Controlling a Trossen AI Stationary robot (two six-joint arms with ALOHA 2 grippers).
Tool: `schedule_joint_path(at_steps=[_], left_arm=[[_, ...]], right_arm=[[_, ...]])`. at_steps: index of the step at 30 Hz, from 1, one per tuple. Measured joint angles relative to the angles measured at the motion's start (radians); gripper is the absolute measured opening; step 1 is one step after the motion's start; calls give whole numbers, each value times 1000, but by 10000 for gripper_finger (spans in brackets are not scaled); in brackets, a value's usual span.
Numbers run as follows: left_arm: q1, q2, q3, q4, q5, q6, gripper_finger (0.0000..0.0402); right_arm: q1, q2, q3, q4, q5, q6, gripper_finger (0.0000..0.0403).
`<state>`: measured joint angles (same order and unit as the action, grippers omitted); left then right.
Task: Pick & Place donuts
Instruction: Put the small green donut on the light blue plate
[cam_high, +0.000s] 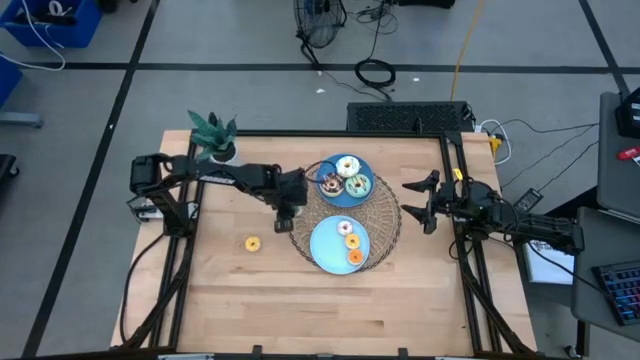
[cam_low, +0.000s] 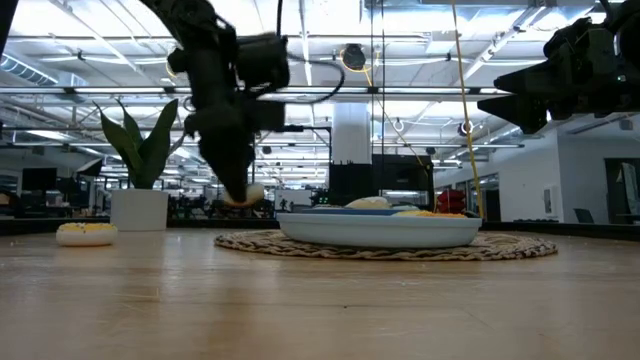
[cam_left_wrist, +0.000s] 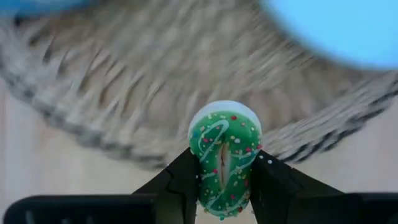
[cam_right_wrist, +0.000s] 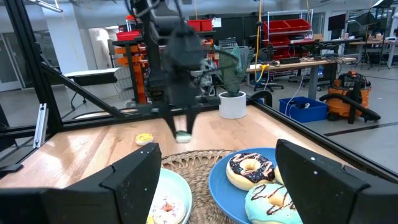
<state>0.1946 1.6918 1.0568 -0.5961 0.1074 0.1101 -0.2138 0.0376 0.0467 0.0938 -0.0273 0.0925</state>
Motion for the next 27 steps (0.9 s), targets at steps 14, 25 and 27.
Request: schedule_joint_path(at_steps=[14,25,27], left_arm=[[-227,134,256,55,-203,13,96],[-228,394,493,-51,-206,22,93],[-228,397,494,-37,-206,21,93]], right_arm=[[0,0,0,0,0,0,304],[0,0,0,0,0,0,304],[0,0,0,0,0,0,304]])
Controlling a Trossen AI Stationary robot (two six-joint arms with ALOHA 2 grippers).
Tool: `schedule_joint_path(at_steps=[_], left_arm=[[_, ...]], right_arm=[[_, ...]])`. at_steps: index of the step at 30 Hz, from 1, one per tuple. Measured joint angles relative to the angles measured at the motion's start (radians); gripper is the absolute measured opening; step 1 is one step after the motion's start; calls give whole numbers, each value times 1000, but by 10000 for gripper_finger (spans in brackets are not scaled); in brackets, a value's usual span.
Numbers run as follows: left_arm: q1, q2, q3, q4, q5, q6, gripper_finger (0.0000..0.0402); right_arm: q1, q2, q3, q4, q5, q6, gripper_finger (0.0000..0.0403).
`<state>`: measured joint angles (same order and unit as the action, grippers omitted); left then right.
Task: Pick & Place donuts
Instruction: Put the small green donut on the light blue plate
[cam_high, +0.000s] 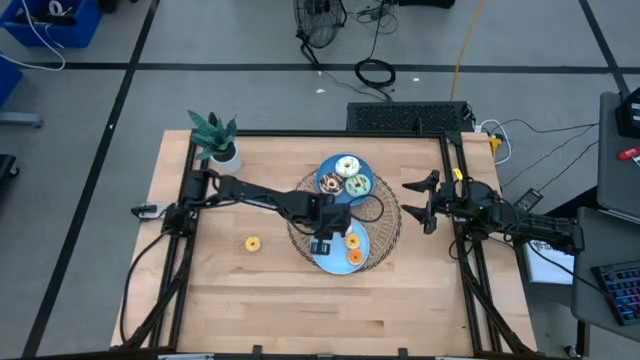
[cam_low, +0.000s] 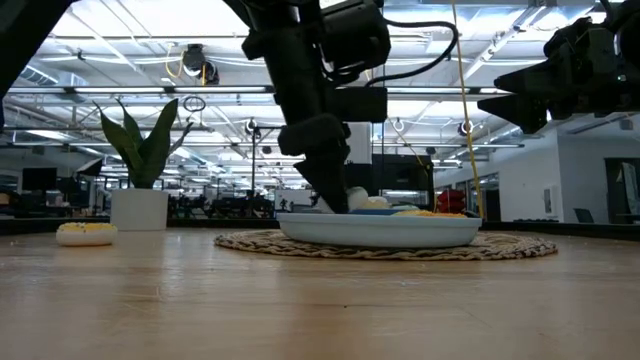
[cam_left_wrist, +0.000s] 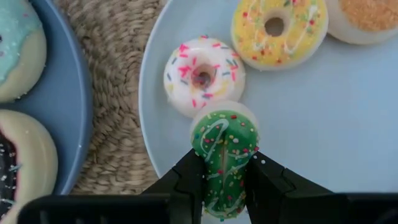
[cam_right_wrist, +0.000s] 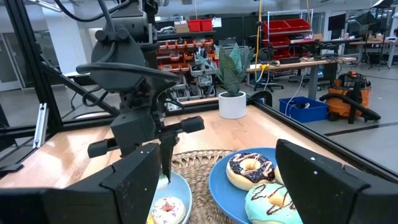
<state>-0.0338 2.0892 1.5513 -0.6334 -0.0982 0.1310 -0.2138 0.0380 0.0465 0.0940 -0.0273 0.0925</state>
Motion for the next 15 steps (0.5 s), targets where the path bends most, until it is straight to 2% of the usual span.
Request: schedule_joint_path(at_steps=[5,10,15], left_arm=[[0,0,-2,-11,8,-3,93],[0,0,-2,-23,110,-22,97],[-2,0,-3,-22,105,-40,156]], right_arm=[[0,0,0,0,0,0,304],[0,0,0,0,0,0,304],[0,0,0,0,0,0,304]])
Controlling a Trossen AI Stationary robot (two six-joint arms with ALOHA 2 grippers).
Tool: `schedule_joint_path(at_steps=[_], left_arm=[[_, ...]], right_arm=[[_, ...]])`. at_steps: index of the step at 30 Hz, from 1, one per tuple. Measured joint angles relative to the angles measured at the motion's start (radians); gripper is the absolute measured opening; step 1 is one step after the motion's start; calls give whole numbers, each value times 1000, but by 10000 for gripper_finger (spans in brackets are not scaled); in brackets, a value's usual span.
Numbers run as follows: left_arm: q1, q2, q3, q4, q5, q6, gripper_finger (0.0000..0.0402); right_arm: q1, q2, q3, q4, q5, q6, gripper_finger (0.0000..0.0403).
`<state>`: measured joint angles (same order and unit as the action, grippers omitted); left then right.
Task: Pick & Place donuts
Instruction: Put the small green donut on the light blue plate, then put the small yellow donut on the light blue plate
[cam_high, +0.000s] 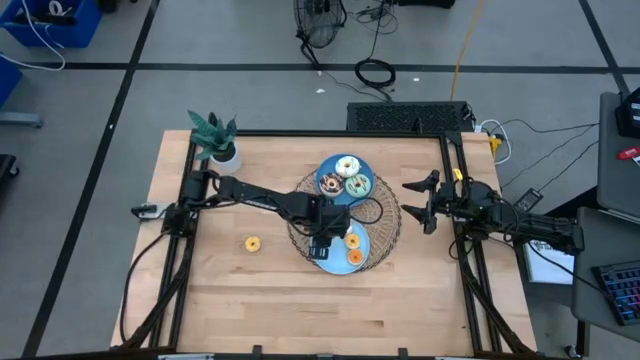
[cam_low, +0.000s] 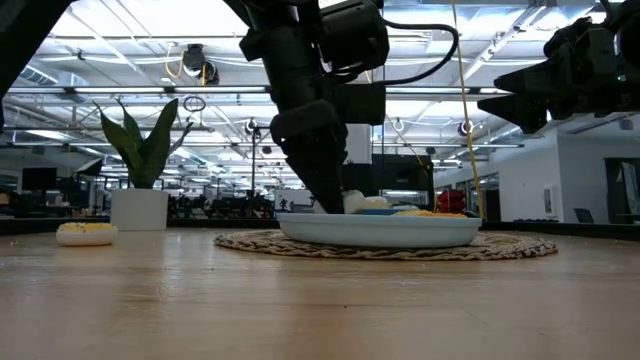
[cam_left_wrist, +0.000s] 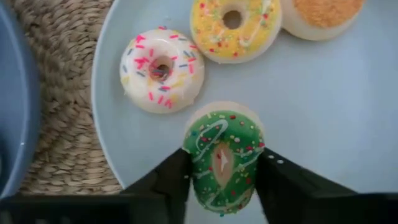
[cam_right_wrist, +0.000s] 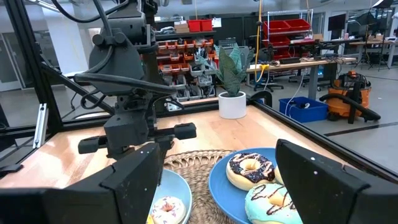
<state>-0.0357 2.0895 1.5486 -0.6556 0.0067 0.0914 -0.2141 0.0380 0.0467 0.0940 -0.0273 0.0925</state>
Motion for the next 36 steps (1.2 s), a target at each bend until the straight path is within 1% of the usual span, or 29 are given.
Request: schedule_joint_path(at_steps=[4,7,10,15,17,19,22,25,27,29,32,34,36], left_arm=[[1,0,0,0,-16,6,225],[3,0,0,3,-24,14,266],[3,0,0,2,-42,15,295],[3,-8,0,-33,-61,44,324],[1,-29,0,-85,-84,70,331],[-2,-62,0,-146,-116,53,334],[-5,-111,0,-255,-110,-41,334],[-8,-153,0,-387,-58,-158,328],[-19,-171,-8,-466,-45,-224,323],[-36,-179,-37,-509,-53,-273,318],[-65,-200,-123,-530,-92,-323,312],[-80,-216,-190,-532,-76,-334,310],[-93,-233,-253,-531,-30,-355,311]], right_arm=[[0,0,0,0,0,0,304],[0,0,0,0,0,0,304],[0,0,0,0,0,0,304],[0,0,0,0,0,0,304],[0,0,0,0,0,0,304],[0,0,0,0,0,0,304],[0,0,0,0,0,0,304],[0,0,0,0,0,0,304],[0,0,0,0,0,0,304],[0,0,0,0,0,0,304],[0,0,0,0,0,0,304],[0,0,0,0,0,0,304],[0,0,0,0,0,0,304]])
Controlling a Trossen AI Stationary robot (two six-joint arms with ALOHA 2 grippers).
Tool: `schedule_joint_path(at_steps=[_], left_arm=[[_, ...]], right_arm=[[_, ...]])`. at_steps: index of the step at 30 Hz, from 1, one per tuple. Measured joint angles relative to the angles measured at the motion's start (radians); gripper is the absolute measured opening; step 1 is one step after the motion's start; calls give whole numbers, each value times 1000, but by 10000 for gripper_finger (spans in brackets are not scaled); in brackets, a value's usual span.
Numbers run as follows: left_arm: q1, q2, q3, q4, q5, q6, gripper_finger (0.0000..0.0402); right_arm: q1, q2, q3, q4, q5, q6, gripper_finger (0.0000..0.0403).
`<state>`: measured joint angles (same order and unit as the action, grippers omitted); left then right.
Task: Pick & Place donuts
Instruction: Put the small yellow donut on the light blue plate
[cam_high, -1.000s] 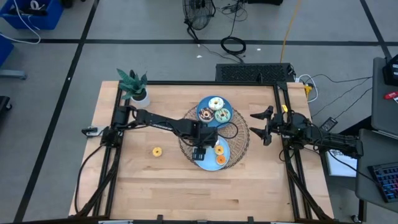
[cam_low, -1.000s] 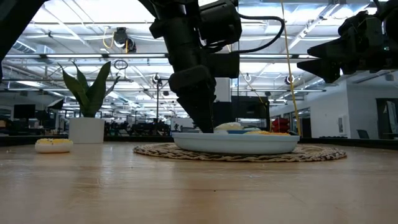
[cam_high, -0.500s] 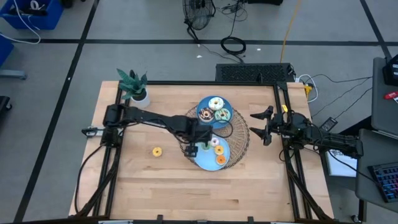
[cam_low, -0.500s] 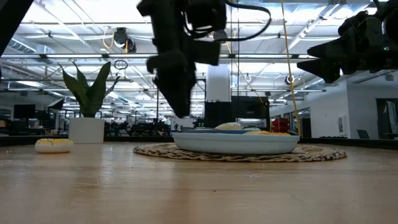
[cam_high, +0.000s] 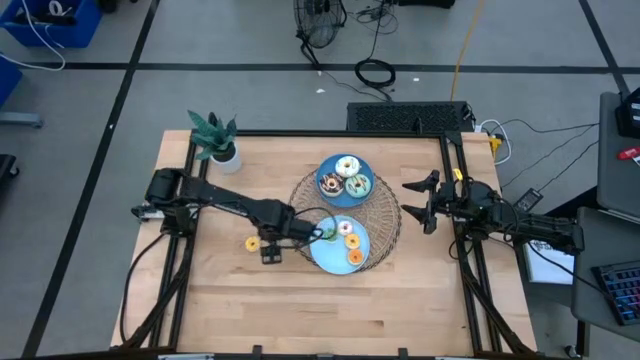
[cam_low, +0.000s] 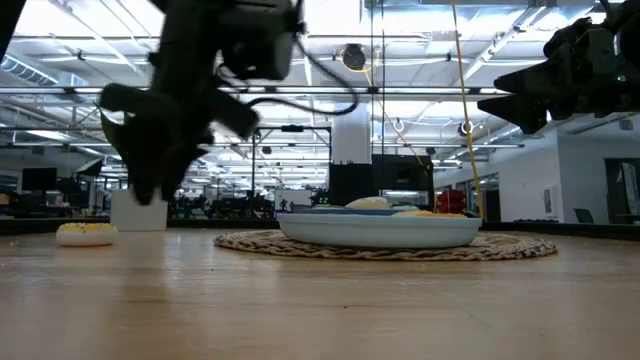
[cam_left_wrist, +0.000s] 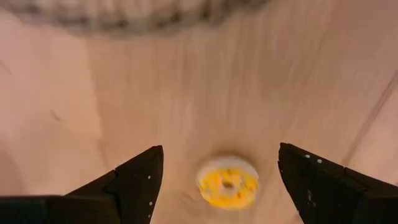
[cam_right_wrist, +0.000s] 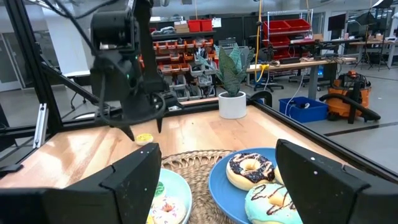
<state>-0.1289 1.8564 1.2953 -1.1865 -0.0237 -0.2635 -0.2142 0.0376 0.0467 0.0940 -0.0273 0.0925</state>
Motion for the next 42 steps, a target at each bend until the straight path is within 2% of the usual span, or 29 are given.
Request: schedule_joint_path(at_steps=[4,12,18,23,42], left_arm=[[-28,-63,-113,13,30,-85,314],[-53,-198,-300,48,-6,-266,306],[-77,-251,-401,162,2,-296,312],[-97,-250,-428,211,33,-262,302],[-101,-249,-393,219,14,-182,264]], right_arm=[[0,0,0,0,0,0,304],[0,0,0,0,0,0,304],[0,0,0,0,0,0,304],[0,0,0,0,0,0,304],[0,0,0,0,0,0,304]])
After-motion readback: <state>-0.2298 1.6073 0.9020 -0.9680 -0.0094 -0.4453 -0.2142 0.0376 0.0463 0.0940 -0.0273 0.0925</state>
